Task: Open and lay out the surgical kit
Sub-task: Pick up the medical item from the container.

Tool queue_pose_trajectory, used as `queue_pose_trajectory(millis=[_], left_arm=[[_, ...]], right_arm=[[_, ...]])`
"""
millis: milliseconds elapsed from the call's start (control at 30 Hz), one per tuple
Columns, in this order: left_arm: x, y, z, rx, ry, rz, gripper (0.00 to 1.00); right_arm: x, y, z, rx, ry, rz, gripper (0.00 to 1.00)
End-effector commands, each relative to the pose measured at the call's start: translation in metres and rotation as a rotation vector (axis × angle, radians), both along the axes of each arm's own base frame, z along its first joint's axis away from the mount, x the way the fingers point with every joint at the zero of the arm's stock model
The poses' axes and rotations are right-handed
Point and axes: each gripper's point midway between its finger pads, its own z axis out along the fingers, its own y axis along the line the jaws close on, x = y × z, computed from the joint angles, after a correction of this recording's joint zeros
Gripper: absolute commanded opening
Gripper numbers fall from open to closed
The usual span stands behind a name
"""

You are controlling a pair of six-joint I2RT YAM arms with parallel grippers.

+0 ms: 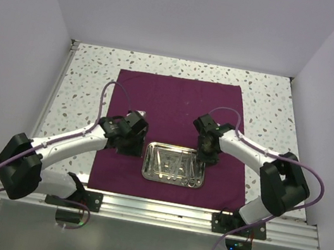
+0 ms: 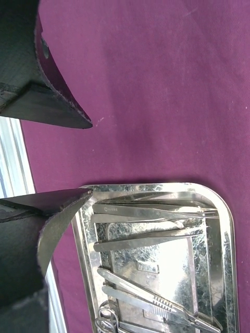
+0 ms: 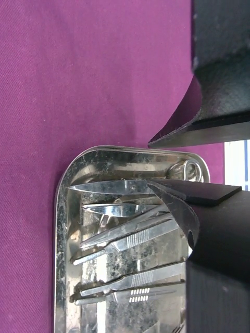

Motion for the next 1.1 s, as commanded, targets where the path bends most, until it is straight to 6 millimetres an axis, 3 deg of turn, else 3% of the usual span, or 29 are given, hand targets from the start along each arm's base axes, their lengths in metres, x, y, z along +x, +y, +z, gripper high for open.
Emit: queue_pose_trajectory(millis=[0,367,733,800,867,933,1000,1067], left_arm=[[0.006,0.003,0.017,0.004,-0.055,-0.007,0.53],[0.006,0.005,0.019,0.011,-0.068,-0.015,0.51],[0.008,0.006,0.022,0.019,-0.079,-0.021,0.52],[0.008,0.008,0.023,0.021,-0.083,-0.017,0.58],[0.008,0.008,0.024,0.02,-0.089,-0.015,0.73],[0.007,0.011,0.022,0.018,-0.081,-0.004,0.99],[0.008,0.016,0.019,0.008,-0.07,0.011,1.0],[0.008,0.016,0.02,-0.01,-0.07,0.011,1.0]], right_arm=[[0.01,0.007,-0.001,0.013,-0.049,-0.017,0.34],[0.01,0.024,0.017,0.049,-0.078,-0.024,0.33],[0.001,0.017,-0.022,-0.027,-0.013,-0.038,0.33],[-0.003,0.018,-0.03,-0.026,0.005,-0.036,0.32],[-0.006,0.018,-0.04,-0.028,0.022,-0.036,0.23],[-0.008,0.019,-0.047,-0.026,0.039,-0.036,0.14],[-0.008,0.021,-0.048,-0.025,0.044,-0.031,0.0],[-0.005,0.021,-0.043,-0.029,0.033,-0.032,0.0]])
